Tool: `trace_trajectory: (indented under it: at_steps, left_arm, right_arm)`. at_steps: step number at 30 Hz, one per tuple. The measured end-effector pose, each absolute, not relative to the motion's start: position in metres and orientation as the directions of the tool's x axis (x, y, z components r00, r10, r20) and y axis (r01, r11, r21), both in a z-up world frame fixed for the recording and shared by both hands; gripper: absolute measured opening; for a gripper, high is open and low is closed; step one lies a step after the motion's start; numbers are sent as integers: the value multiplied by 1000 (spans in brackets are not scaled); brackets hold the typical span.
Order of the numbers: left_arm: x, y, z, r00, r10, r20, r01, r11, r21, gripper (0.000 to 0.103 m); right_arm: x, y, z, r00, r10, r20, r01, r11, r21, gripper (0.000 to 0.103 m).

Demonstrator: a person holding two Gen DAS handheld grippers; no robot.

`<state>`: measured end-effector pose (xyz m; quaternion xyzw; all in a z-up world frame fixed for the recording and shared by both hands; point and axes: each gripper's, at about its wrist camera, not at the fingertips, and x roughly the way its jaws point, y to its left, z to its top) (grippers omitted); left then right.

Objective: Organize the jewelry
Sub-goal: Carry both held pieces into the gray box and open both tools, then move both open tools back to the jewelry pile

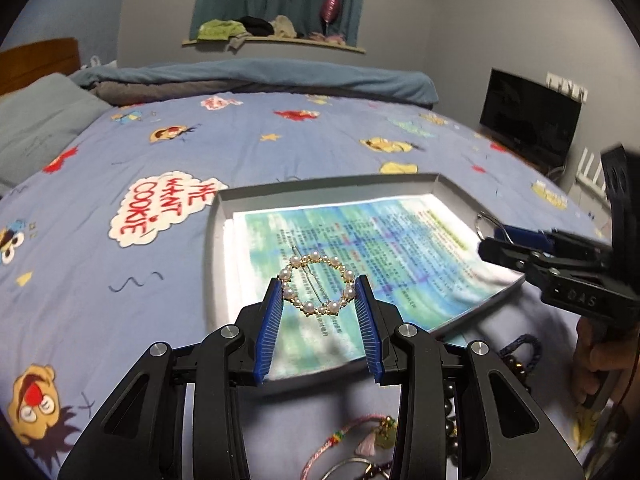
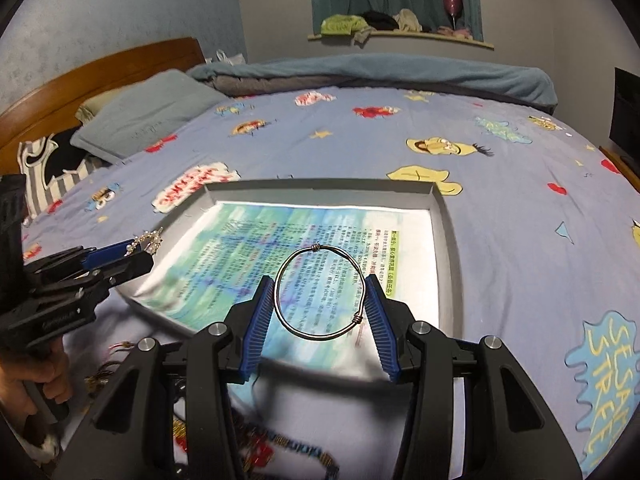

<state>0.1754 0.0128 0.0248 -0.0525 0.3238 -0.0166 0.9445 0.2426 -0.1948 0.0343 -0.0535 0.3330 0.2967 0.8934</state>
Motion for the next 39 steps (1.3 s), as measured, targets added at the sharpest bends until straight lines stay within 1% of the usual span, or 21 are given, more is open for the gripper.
trace_trajectory:
  at_steps: [5,11,12,14,15,16,17,19,23,30,34,39]
  left_arm:
    - [189,10,15,760,-80,-645,8,993,-115,38]
    - [193,8,5,735,-81,-674,9,994,-109,39]
    - [191,8,6,737,-75,-671,4,994,-107,41]
    - [188,7,8,747,-68,-661,2,995,-100,56]
    - [183,7,10,757,-61,-650,-1,996,-94,60]
    - [181,7,11,764,-59,-643,-1,996,-92,69]
    - [178,7,12,770,-58,-635,0,996,-91,75]
    - [168,8,15,786,-56,-616,-1,996,-92,78]
    - [151,11,17,810,-55,-584,-9,994,-106,82]
    - [112,14,16,838,-59,-542,-8,993,-122,82]
    - [91,13,9,840,-64,-538,-2,992,-122,82]
    - [74,10,2,838,-78,-540,11,992,-125,82]
  right_arm:
    - [255,-180,19,572,457,-681,-567,820,75,46]
    - [262,-174,12,552,436,-711,-567,821,63,47]
    - [261,-173,11,550,436,-712,-569,820,63,48]
    - [260,-174,12,552,438,-710,-570,819,62,59]
    - [257,-175,13,560,443,-701,-572,818,60,60]
    - [255,-176,14,565,447,-694,-572,818,61,60]
    - [252,-177,14,567,451,-689,-572,818,65,60]
    - [247,-180,16,576,461,-675,-570,818,72,61]
    - [230,-191,22,604,492,-628,-565,819,98,63]
    - [195,-217,29,653,532,-539,-539,827,163,66]
    - [177,-225,27,655,547,-522,-541,821,181,69]
    - [159,-229,21,646,557,-522,-549,814,189,70]
